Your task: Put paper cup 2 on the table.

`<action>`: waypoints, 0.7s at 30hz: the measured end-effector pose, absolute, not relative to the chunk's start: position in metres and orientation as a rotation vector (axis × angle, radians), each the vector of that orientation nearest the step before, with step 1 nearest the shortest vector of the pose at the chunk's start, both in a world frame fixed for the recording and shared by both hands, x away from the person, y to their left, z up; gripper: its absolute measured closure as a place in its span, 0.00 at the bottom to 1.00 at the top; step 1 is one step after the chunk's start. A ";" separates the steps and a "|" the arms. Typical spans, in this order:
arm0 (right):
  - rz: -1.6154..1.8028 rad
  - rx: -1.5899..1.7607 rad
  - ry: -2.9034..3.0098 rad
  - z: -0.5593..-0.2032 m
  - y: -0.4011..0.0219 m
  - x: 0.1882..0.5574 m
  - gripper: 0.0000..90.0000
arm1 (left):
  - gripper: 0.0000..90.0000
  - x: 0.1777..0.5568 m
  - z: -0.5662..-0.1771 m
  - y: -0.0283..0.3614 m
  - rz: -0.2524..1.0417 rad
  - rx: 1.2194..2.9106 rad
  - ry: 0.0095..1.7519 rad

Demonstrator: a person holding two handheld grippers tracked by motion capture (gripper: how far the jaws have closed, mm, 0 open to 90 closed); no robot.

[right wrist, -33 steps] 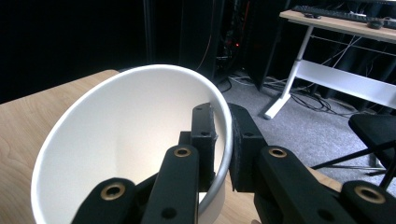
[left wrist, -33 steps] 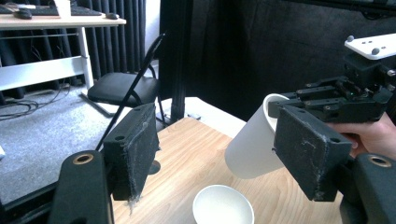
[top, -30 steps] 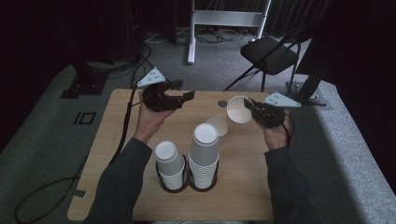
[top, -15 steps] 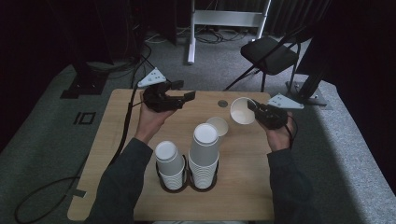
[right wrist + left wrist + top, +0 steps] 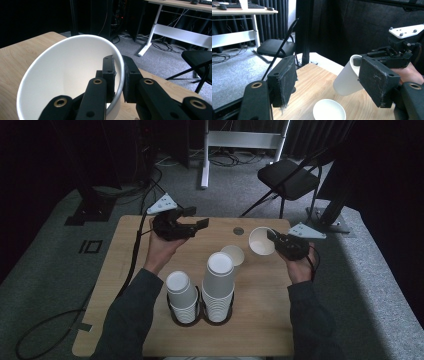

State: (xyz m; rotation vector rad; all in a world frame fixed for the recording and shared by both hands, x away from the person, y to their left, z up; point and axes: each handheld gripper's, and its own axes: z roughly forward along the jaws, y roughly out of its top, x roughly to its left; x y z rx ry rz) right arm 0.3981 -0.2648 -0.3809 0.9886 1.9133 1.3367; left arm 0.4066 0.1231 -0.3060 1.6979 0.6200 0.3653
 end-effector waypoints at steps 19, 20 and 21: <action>1.313 1.040 1.933 -0.399 -0.271 0.401 0.92 | 0.34 0.406 -0.307 0.123 0.360 1.700 0.620; 1.312 1.042 1.934 -0.400 -0.272 0.401 0.92 | 0.34 0.406 -0.307 0.123 0.360 1.699 0.621; 1.310 1.045 1.936 -0.401 -0.272 0.401 0.92 | 0.34 0.406 -0.307 0.123 0.359 1.700 0.620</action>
